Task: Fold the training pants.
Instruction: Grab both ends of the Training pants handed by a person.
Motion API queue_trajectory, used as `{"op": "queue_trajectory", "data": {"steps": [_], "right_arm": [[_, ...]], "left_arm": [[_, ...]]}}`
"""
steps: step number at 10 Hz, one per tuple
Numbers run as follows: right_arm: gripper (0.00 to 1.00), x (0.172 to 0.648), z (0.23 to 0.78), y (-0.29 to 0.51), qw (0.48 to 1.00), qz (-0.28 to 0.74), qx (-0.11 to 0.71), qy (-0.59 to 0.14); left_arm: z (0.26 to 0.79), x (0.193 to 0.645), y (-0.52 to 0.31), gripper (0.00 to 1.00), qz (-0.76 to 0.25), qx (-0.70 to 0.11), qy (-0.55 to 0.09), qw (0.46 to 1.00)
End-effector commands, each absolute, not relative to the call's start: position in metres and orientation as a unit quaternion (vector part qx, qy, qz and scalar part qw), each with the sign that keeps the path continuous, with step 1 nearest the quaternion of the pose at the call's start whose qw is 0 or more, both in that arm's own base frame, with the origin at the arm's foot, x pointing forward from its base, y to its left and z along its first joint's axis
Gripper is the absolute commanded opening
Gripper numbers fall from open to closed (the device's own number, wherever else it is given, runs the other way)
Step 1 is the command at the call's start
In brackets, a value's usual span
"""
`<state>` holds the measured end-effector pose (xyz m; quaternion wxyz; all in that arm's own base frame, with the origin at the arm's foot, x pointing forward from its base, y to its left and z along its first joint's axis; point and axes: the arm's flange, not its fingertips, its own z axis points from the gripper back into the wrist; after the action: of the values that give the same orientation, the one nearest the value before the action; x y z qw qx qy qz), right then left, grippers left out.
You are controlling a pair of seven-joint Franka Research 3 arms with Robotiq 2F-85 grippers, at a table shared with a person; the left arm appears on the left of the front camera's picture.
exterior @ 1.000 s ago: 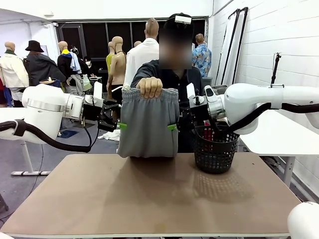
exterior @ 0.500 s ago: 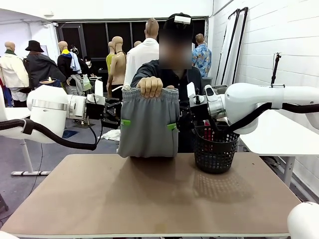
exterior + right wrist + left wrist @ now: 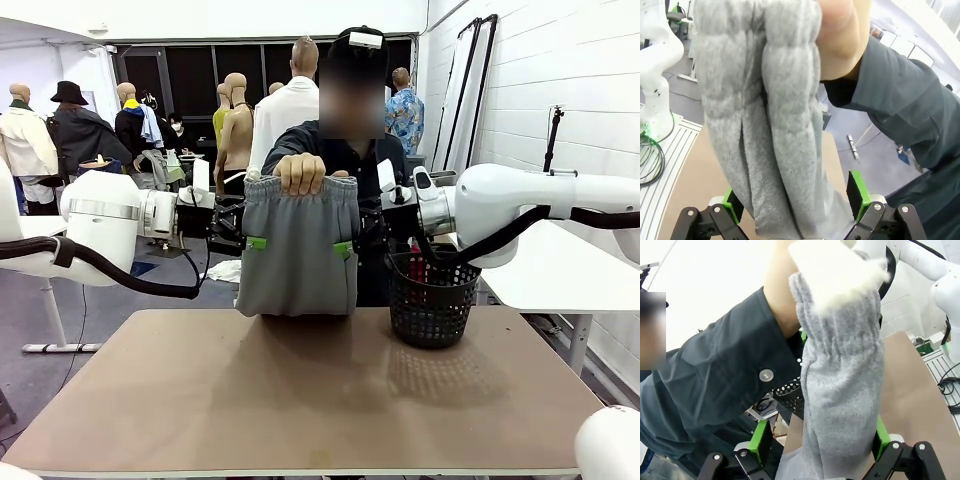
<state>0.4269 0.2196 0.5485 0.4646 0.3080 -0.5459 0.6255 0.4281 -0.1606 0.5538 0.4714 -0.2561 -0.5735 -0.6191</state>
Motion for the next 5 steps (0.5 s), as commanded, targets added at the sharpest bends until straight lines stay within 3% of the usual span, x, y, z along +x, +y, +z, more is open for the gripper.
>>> {"op": "queue_trajectory", "data": {"steps": [1, 5], "right_arm": [[1.0, 0.4303, 0.5581, 0.2252, 0.464, 0.618, 0.315, -0.551], [1.0, 0.4321, 0.5614, 0.2283, 0.479, 0.606, 0.323, -0.547]], "left_arm": [[0.5559, 0.4315, -0.1622, 1.0, -0.612, -0.262, -0.588, 0.46], [0.5652, 0.4277, -0.1664, 1.0, -0.602, -0.279, -0.608, 0.436]]}}
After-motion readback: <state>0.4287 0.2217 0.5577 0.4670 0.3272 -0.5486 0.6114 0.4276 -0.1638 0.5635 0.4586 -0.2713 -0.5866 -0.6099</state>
